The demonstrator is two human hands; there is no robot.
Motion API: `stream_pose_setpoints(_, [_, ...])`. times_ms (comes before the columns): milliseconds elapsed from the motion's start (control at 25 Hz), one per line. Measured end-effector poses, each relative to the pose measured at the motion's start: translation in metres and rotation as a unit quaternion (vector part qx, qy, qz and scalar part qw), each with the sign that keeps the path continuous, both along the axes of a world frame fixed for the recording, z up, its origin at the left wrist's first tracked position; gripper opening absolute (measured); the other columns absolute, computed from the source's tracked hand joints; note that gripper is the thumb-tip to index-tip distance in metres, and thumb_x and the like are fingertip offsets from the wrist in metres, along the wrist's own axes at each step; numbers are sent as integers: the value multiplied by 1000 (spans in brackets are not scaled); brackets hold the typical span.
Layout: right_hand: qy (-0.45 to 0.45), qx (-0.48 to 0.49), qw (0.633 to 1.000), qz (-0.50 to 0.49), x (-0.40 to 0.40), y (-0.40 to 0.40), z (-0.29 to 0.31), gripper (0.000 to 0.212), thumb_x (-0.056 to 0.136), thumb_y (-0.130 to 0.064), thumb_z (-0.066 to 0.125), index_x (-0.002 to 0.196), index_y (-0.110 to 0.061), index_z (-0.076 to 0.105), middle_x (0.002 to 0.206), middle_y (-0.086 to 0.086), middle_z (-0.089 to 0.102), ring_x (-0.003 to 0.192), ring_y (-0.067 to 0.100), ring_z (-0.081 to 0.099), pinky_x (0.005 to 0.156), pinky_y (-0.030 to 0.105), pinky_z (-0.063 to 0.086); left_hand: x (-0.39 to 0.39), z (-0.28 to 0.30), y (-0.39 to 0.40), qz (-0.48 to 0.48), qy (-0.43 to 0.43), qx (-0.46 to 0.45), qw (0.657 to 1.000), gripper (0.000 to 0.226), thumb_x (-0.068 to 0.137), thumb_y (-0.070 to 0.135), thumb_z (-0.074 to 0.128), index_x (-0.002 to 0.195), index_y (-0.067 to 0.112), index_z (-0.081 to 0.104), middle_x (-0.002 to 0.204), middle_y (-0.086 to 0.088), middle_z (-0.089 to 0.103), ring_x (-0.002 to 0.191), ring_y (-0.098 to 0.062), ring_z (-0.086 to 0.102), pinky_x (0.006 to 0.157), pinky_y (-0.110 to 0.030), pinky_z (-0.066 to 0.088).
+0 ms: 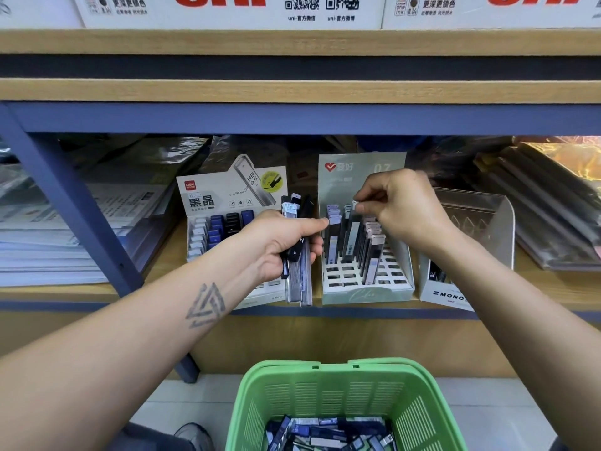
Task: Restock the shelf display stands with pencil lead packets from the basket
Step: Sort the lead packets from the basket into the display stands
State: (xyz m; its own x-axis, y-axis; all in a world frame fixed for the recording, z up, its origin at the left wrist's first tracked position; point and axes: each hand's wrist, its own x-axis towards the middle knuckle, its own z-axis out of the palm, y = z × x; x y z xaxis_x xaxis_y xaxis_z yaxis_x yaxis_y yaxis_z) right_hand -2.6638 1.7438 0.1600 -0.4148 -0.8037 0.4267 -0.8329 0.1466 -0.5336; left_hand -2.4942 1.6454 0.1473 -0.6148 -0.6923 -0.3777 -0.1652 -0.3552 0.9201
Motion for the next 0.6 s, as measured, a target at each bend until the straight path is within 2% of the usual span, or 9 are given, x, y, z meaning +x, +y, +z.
stream_pose_setpoints(160, [-3, 6, 1000, 19, 0, 0, 2, 8, 83, -13, 82, 85, -20, 78, 79, -18, 69, 79, -1, 66, 77, 17, 54, -1, 0, 1, -4, -2, 2, 1000, 16, 87, 11, 76, 82, 1, 65, 66, -11, 64, 49, -15, 61, 48, -23, 54])
stream_pose_setpoints(320, [-23, 24, 998, 44, 1, -1, 3, 12, 82, -14, 83, 80, -24, 76, 77, -16, 71, 75, -3, 66, 70, 9, 49, -3, -2, 1, -15, -3, 13, 1000, 15, 88, 12, 75, 85, 2, 64, 65, -10, 63, 48, -14, 60, 46, -22, 53])
stream_pose_setpoints(480, [-33, 47, 997, 52, -3, -2, 0, 17, 82, -13, 83, 77, -27, 74, 76, -15, 71, 74, -1, 66, 70, 14, 49, -5, -5, 2, -19, -5, 30, 999, 17, 85, 14, 78, 82, 6, 63, 61, -6, 59, 48, -13, 56, 46, -21, 51])
stream_pose_setpoints(600, [19, 46, 998, 25, -6, -6, -11, 5, 85, -15, 80, 86, -19, 78, 87, -7, 73, 84, 11, 67, 81, 30, 56, -6, -7, 4, -24, -15, 46, 999, 22, 81, 17, 83, 79, 10, 62, 58, -3, 55, 47, -12, 53, 45, -21, 50])
